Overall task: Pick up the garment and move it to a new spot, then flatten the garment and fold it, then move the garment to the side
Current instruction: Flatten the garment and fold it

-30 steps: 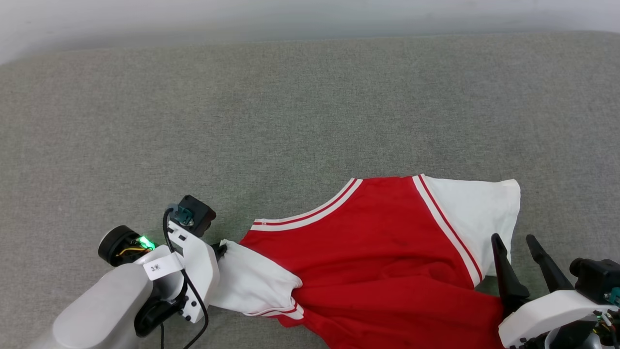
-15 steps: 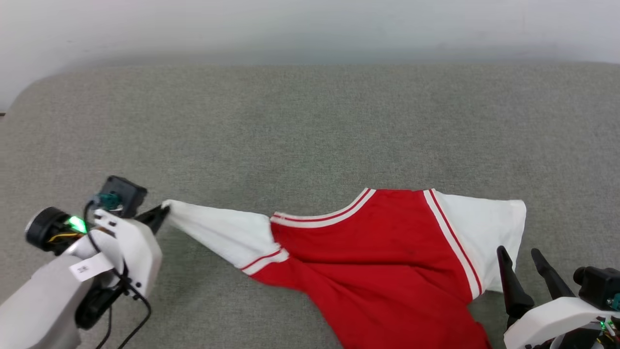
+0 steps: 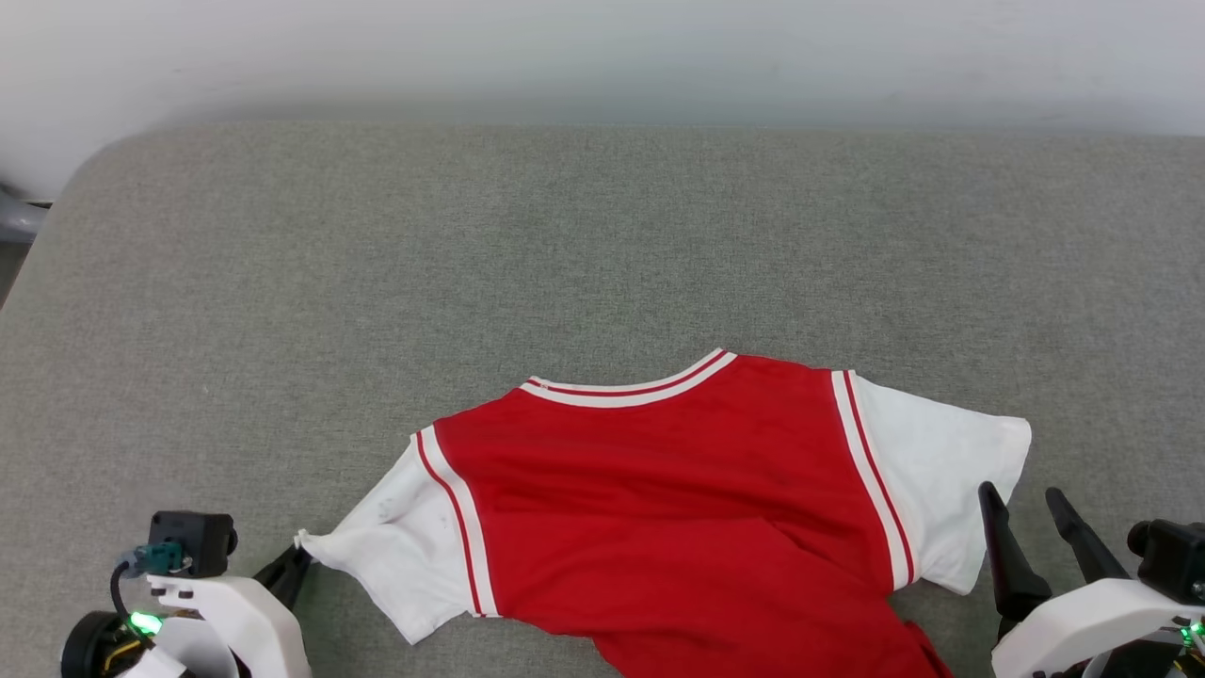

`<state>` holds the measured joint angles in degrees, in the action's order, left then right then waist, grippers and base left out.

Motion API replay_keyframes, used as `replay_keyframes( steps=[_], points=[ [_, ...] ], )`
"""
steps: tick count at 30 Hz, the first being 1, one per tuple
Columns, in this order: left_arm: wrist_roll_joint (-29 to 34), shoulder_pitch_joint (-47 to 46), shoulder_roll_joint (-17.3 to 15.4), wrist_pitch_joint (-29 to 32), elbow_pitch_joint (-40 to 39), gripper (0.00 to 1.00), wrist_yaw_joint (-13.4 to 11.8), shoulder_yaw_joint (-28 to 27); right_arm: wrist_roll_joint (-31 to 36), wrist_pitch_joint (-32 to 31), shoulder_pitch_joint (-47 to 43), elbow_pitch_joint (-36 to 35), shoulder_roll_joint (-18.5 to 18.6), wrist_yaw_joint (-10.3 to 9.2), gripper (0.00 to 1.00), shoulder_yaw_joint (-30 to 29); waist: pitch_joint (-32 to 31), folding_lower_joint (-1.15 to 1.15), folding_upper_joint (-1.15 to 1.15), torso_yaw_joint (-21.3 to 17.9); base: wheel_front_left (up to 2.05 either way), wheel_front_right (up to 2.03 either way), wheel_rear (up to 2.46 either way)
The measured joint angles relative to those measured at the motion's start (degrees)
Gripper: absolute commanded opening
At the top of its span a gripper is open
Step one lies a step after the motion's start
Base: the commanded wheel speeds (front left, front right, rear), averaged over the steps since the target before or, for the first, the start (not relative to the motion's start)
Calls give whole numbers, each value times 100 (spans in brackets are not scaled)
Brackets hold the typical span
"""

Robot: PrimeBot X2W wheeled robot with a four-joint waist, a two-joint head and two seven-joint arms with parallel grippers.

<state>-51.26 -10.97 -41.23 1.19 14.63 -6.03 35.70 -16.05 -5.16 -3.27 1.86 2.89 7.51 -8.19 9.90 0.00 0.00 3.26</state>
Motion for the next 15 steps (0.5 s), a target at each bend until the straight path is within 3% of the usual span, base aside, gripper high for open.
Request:
replay_keyframes(
  steps=[4,5,6,7,8,15],
  points=[
    [-93,27,316,-431,366,0,88,-87,47,-53,59,-60,1,0,100,-25,16,0,0,15,0,0,0],
    [-98,20,392,-561,467,7,81,-133,56,-75,75,-79,1,0,100,-35,14,0,0,12,0,0,0],
    [-126,18,463,-654,552,38,91,-154,75,-76,77,-94,0,0,100,-47,11,0,0,9,0,0,0],
    [-154,18,536,-751,633,84,101,-183,90,-77,77,-102,1,-1,100,-68,4,0,0,6,0,0,0],
    [-182,17,600,-827,695,100,141,-209,91,-82,77,-112,0,0,100,-83,-8,0,0,2,0,0,0],
    [-169,-84,769,-1508,815,100,145,-636,115,-153,109,-100,0,0,100,-238,-185,0,0,-15,0,0,0]
  ],
)
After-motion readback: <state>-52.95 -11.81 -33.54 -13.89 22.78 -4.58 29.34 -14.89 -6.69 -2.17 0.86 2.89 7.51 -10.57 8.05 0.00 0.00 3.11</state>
